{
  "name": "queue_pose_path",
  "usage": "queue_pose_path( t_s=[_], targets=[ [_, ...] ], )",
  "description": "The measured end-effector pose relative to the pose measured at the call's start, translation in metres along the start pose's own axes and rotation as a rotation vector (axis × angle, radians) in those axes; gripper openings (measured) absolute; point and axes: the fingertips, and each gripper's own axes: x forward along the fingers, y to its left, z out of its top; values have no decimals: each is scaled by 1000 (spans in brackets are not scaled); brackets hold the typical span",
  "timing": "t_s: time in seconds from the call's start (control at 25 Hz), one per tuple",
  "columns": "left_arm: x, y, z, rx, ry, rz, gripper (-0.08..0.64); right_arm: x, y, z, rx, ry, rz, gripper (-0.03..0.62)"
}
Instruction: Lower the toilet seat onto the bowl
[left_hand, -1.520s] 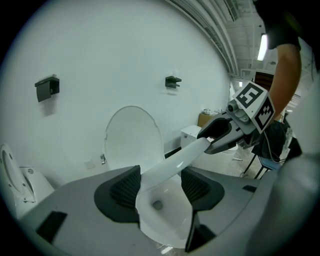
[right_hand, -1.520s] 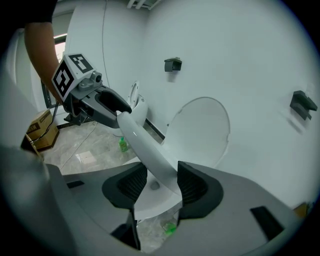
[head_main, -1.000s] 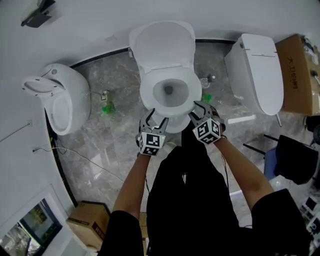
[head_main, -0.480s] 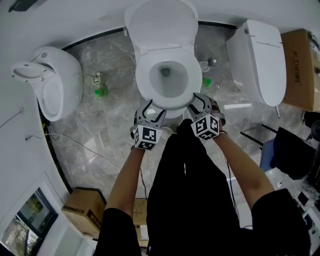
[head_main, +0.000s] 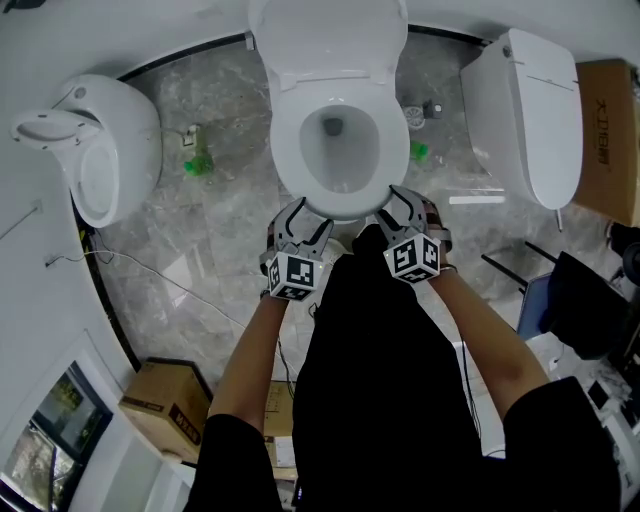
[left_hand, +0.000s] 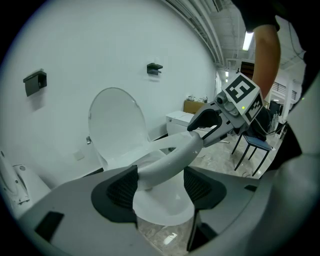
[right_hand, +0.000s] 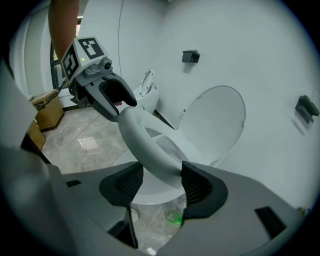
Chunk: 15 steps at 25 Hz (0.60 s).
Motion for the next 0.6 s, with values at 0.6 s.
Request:
queue_pose_path(
  t_s=[0.6],
  targets=[
    [14, -31, -43, -75, 27, -84, 325, 15, 37, -37, 12, 22, 127, 267]
  ],
)
